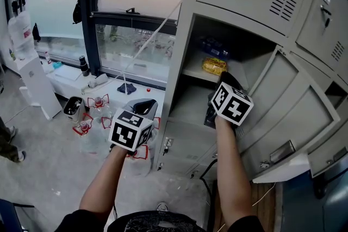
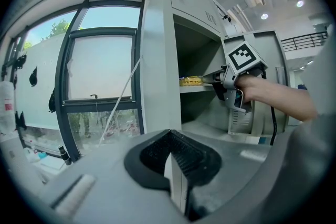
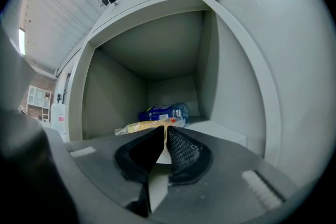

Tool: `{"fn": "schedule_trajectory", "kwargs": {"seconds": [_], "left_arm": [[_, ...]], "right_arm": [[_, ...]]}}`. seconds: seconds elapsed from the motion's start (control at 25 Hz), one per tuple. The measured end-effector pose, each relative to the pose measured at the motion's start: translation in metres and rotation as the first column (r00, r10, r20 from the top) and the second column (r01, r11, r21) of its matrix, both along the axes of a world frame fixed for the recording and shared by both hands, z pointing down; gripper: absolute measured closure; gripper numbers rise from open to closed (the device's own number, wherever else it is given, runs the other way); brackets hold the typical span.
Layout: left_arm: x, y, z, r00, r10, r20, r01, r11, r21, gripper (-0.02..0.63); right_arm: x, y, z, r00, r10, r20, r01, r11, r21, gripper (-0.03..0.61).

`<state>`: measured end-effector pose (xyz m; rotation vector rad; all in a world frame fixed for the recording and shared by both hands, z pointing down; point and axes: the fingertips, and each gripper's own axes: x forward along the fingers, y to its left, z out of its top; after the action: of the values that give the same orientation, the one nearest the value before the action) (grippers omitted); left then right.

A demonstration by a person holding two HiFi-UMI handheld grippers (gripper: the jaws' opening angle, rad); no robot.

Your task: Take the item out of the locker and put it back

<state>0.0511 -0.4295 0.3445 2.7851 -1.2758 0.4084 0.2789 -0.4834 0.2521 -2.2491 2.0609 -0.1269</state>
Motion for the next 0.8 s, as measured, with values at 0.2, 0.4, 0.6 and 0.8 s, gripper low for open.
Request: {"fn": "schedule_trajectory", "kwargs": {"seconds": [0.2, 0.4, 0.6, 0.8], "left_arm": [[-0.002, -0.001, 0.0, 1.0, -0.007, 0.007, 0.007, 1.0, 0.015, 0.607], [-0.002, 0.003, 0.0, 1.0, -0.003, 0.003, 0.003, 1.0, 0.006, 0.607], [-0.002, 0.006, -0.001, 1.0, 0.003, 0.001, -0.003, 1.0, 0.011, 0.607], [-0.003, 0.01, -0.001, 1.0, 0.005, 0.003, -0.005, 1.0, 0.007, 0.607]], "right_arm": [[-0.001, 0.002, 0.0, 1.0, -0.007, -0.007, 0.007, 1.0, -0.003, 0.541], [-0.003, 0.005, 0.0, 1.0, -0.015, -0.009, 0.014, 1.0, -0.007, 0.535], [-0.004, 0.008, 0.001, 1.0, -0.022, -0.009, 0.022, 1.0, -0.013, 0.529], [-0.004, 0.012, 0.003, 1.0, -0.022, -0.012, 0.022, 1.0, -0.014, 0.523]]}}
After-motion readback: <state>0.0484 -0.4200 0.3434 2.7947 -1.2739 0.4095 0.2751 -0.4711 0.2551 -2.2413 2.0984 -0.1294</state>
